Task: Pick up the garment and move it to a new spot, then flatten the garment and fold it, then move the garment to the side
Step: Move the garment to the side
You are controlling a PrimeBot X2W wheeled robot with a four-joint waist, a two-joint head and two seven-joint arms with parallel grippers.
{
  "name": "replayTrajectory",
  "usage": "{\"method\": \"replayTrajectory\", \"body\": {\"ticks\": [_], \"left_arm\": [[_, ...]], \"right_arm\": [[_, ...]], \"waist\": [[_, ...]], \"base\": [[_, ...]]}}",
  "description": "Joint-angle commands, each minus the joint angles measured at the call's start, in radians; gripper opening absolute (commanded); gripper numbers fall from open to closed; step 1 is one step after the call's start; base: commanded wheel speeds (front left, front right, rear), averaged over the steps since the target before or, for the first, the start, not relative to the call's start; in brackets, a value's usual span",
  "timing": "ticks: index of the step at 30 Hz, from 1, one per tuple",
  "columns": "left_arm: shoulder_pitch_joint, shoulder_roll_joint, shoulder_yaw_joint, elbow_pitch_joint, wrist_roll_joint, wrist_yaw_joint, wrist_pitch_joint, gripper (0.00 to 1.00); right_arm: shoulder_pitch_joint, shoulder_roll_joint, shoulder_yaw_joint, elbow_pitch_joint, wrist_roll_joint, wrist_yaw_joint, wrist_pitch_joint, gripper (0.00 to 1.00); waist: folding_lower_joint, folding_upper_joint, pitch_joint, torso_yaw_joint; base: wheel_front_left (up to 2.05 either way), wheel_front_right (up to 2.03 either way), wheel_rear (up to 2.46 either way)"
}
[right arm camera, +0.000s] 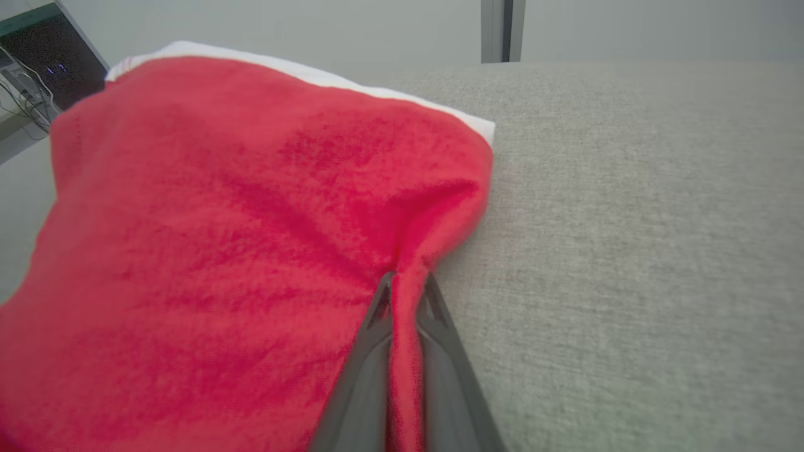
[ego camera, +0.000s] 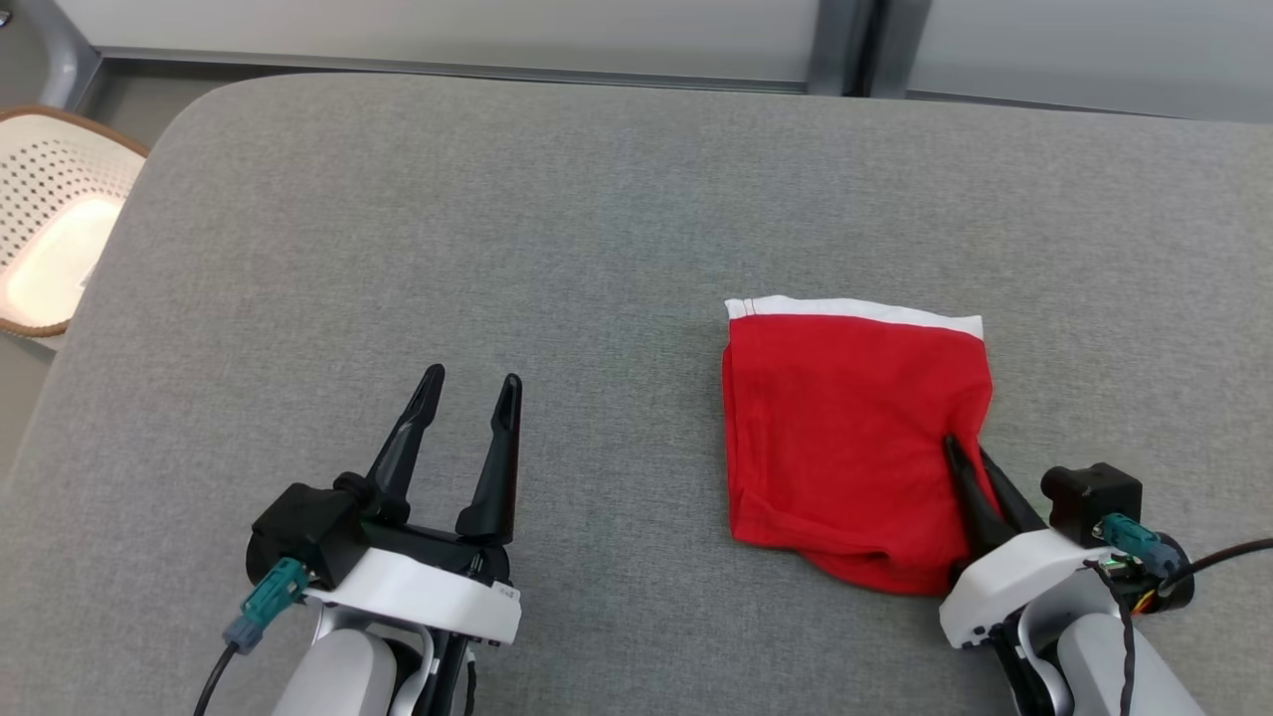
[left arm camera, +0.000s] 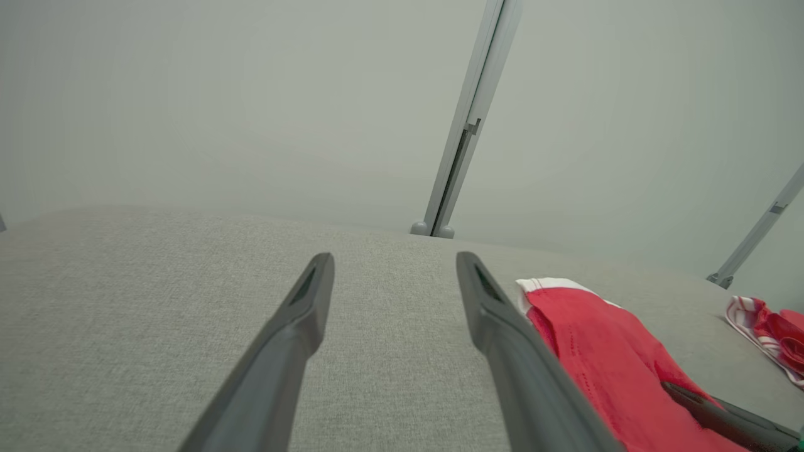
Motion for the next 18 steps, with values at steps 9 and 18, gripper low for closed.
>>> {"method": "replayTrajectory", "body": {"ticks": [9,18], "left_arm": [[-0.027,0.004,-0.014,-0.024,0.029,-0.008,0.0,1.0],[-0.08,0.003,-0.046,-0.053,0.069,-0.019,0.0,1.0]], "right_arm": [[-0.086,-0.125,0.018,-0.031,-0.262,-0.001,-0.109,0.0],[-0.169,-0.285,0.083,-0.131,-0.346,-0.002,-0.119,0.0]], "waist": [[0.0,0.0,-0.006,-0.11],[0.0,0.0,0.055,-0.257]], "base": [[0.0,0.0,0.0],[0.0,0.0,0.0]]}}
